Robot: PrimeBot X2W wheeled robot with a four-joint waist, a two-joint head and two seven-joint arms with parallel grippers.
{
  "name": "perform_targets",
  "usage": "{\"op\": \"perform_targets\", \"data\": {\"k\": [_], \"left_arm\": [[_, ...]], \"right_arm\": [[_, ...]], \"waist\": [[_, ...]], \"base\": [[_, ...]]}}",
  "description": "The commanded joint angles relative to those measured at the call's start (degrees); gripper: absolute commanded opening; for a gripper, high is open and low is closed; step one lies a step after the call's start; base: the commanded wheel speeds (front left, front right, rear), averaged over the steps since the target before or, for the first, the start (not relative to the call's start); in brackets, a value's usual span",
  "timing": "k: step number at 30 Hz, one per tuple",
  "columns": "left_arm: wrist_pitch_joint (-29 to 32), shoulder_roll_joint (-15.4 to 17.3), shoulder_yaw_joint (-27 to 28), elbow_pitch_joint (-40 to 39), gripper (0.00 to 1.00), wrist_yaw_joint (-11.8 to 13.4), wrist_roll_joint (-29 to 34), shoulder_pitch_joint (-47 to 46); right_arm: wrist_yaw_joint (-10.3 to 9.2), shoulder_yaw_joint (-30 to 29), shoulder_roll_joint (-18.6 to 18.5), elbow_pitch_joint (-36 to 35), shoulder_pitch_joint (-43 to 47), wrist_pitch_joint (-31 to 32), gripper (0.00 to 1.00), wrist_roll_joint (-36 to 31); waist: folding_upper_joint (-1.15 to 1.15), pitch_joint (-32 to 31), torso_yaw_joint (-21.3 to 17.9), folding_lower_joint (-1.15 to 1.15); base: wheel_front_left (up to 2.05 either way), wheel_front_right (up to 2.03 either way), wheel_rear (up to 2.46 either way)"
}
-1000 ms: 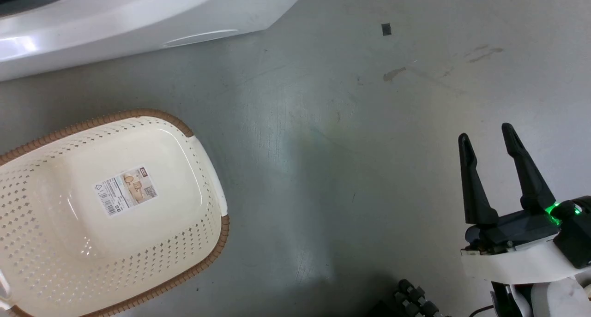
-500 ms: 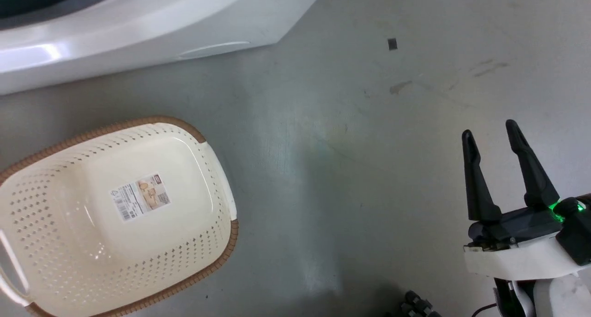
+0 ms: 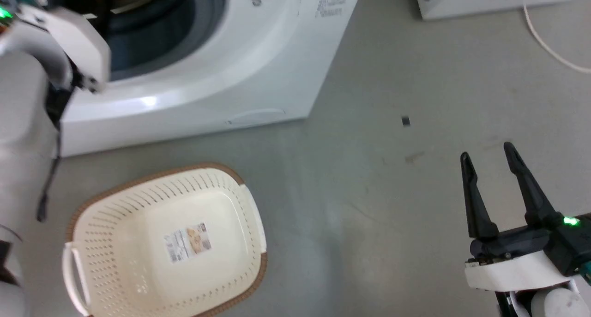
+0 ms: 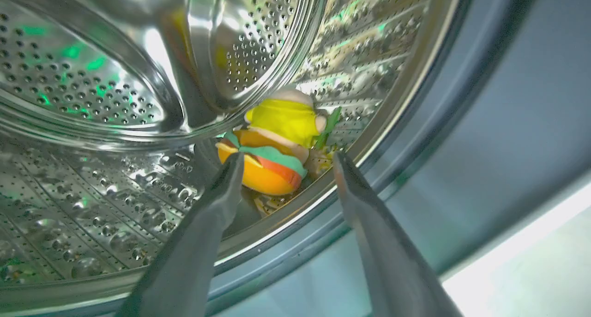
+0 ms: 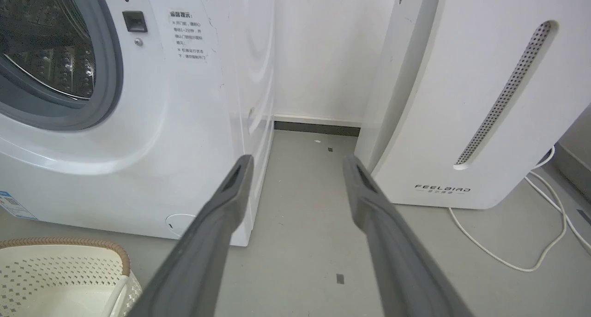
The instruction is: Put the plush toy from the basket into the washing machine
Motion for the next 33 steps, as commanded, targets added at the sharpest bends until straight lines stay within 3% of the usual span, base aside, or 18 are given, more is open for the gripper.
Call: {"op": "perform_targets", "data": {"k": [1, 9, 18, 21, 26, 33], "left_arm": [[-0.8, -0.4, 0.0, 0.1, 1.0, -0.1, -0.4, 1.6], [-4.7, -4.0, 3.5, -8.3, 1.0, 4.8, -3.5, 14.5], [-4.8, -3.4, 15.6, -38.4, 1.0, 17.8, -0.1, 39.2], [-4.8, -3.8, 18.6, -46.0, 1.0, 20.9, 2.1, 47.2], [-4.8, -5.1, 21.4, -53.4, 1.0, 23.4, 4.6, 57.6], [-4.8, -8.4, 23.6, -54.4, 1.0, 24.8, 5.9, 67.8]], "right_arm": [[-0.05, 0.0, 0.0, 0.2, 0.6, -0.3, 1.0, -0.3], [-0.05, -0.8, -0.3, 0.2, 3.8, -0.3, 1.0, -1.7], [-0.05, -1.1, -0.4, -2.0, 6.8, -0.3, 1.0, -1.9], [-0.05, -0.9, -0.4, -2.5, 7.5, -0.3, 1.0, -1.9], [-0.05, -0.3, -0.3, -2.5, 8.5, -0.3, 1.0, -1.8], [-0.05, 0.8, -0.1, -1.6, 9.9, -0.3, 1.0, -1.0]], "waist": [[0.0, -6.0, 3.2, 0.0], [0.0, -16.5, 7.2, 0.0], [0.0, -22.6, 9.8, 0.0], [0.0, -23.8, 10.2, 0.0], [0.0, -25.3, 10.5, 0.0], [0.0, -27.5, 10.9, 0.0]], "base": [[0.0, 0.0, 0.0], [0.0, 0.0, 0.0], [0.0, 0.0, 0.0], [0.0, 0.0, 0.0], [0.0, 0.0, 0.0], [0.0, 0.0, 0.0]]}}
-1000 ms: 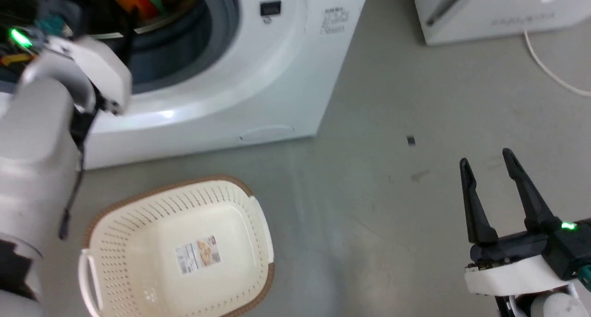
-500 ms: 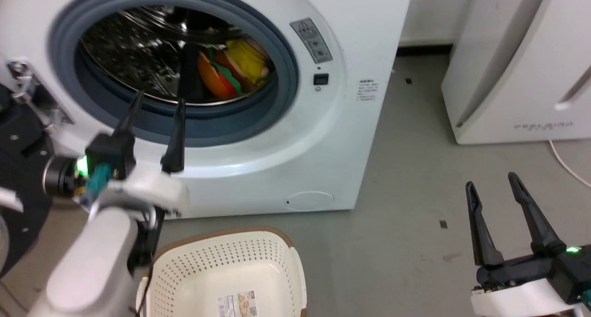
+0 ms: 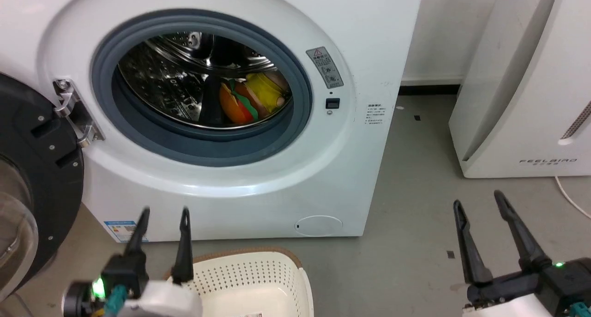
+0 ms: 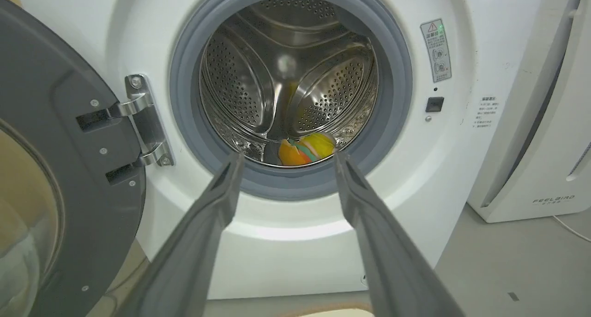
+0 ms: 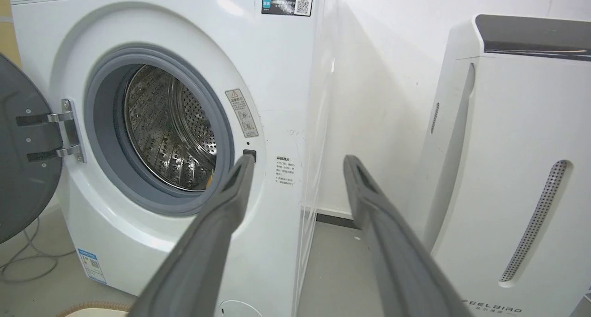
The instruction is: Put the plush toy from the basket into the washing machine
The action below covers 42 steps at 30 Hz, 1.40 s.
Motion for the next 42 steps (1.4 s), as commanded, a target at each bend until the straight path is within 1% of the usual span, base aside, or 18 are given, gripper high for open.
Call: {"op": "perform_targets", "data": {"k": [1, 7, 12, 22, 23, 26, 42], "left_arm": [[-0.3, -0.8, 0.2, -0.4, 1.0, 0.3, 0.1, 2.1], [-0.3, -2.7, 0.0, 1.1, 1.0, 0.3, 1.2, 7.5], [-0.3, -3.8, 0.2, 2.4, 1.0, -0.1, 2.2, 8.9], [-0.3, -6.2, 2.3, 3.4, 1.0, -2.7, 4.4, 8.9], [0.0, -6.2, 2.2, 3.5, 0.0, -2.6, 4.1, 8.5], [0.1, -6.2, 2.1, 3.5, 0.0, -2.6, 4.1, 8.4], [2.0, -7.8, 4.4, 2.6, 0.0, -4.4, 6.5, 7.9]], "right_arm": [[-0.05, 0.1, 0.1, 0.3, 1.1, -0.3, 1.0, 0.3], [-0.05, 0.1, 0.2, 1.0, 2.7, -0.3, 1.0, 1.0], [-0.05, 0.5, 0.2, 2.8, 3.5, -0.3, 1.0, 1.8], [-0.05, 0.6, 0.2, 4.1, 3.6, -0.3, 1.0, 2.3], [0.0, 0.7, 0.0, 3.9, 3.2, 0.0, 0.0, 1.7], [0.0, 0.7, 0.0, 3.9, 3.1, 0.0, 0.0, 1.5], [-0.01, 0.7, 0.1, 4.4, 2.3, 1.9, 0.0, 1.2]], "waist": [[0.0, -0.6, 0.2, 0.01], [0.0, -1.3, 0.6, 0.01], [0.0, -1.5, 0.5, 0.01], [0.0, -1.7, 0.6, 0.01], [0.0, -1.7, 0.5, 0.01], [0.0, -1.7, 0.5, 0.01], [0.0, -1.6, 0.6, 0.01]], "base": [[0.0, 0.0, 0.0], [0.0, 0.0, 0.0], [0.0, 0.0, 0.0], [0.0, 0.0, 0.0], [0.0, 0.0, 0.0], [0.0, 0.0, 0.0], [0.0, 0.0, 0.0]]}}
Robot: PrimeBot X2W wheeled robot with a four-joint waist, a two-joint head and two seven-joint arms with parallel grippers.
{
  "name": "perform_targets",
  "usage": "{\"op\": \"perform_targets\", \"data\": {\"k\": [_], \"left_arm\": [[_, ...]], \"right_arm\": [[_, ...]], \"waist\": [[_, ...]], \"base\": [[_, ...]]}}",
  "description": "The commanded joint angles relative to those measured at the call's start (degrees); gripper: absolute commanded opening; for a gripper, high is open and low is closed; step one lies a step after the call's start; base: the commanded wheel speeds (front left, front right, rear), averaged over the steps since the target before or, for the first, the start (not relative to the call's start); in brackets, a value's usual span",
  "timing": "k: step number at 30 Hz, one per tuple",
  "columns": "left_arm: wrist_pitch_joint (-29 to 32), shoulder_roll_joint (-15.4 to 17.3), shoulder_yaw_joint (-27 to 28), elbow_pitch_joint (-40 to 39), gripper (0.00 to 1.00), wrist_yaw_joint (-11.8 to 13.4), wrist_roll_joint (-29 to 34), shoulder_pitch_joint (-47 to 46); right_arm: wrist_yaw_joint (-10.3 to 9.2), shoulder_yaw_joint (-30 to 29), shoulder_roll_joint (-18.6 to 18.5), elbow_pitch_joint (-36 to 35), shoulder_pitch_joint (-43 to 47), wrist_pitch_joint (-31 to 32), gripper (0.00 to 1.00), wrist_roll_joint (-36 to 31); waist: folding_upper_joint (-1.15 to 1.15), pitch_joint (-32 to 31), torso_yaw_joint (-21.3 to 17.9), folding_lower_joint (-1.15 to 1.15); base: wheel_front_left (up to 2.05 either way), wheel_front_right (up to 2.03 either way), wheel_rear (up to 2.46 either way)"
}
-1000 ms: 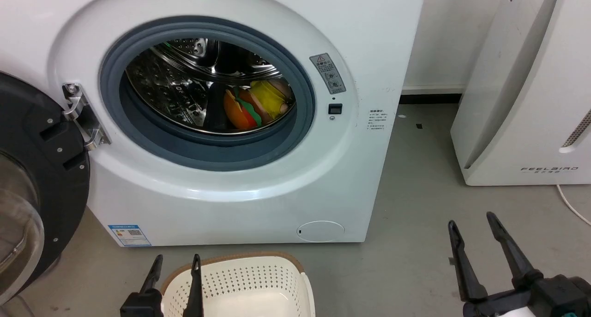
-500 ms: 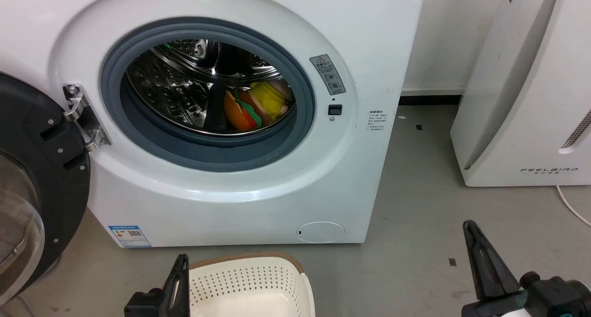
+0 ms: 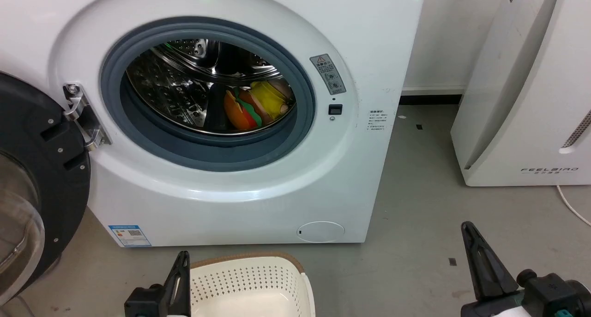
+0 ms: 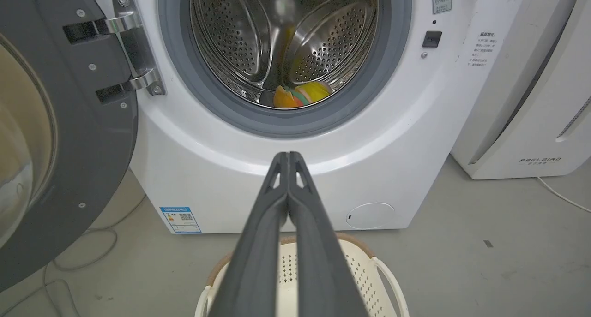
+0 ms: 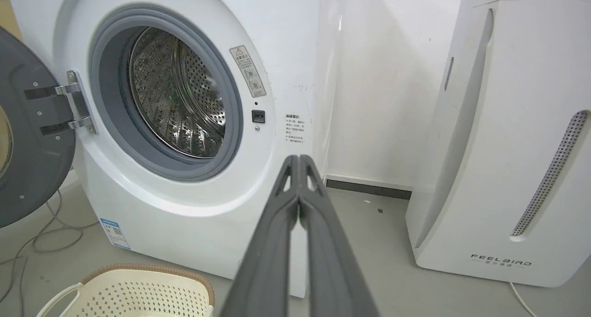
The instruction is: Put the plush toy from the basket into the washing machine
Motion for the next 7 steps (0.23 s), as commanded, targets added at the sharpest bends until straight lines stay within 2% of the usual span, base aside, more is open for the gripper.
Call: {"op": "perform_targets", "data": {"k": [1, 7], "left_arm": [[0.4, -0.4, 0.6, -0.4, 0.0, -0.4, 0.8, -0.5], [1.0, -0.9, 1.3, -0.7, 0.0, -1.0, 1.5, -0.7]], "right_arm": [[-0.01, 0.0, 0.0, 0.2, -0.7, 0.4, 0.0, -0.2], [-0.01, 0.0, 0.0, 0.4, -1.0, 1.0, 0.0, -0.3]], "waist": [[0.0, 0.0, 0.0, 0.0], [0.0, 0.0, 0.0, 0.0]], "base": [[0.0, 0.0, 0.0], [0.0, 0.0, 0.0]]}}
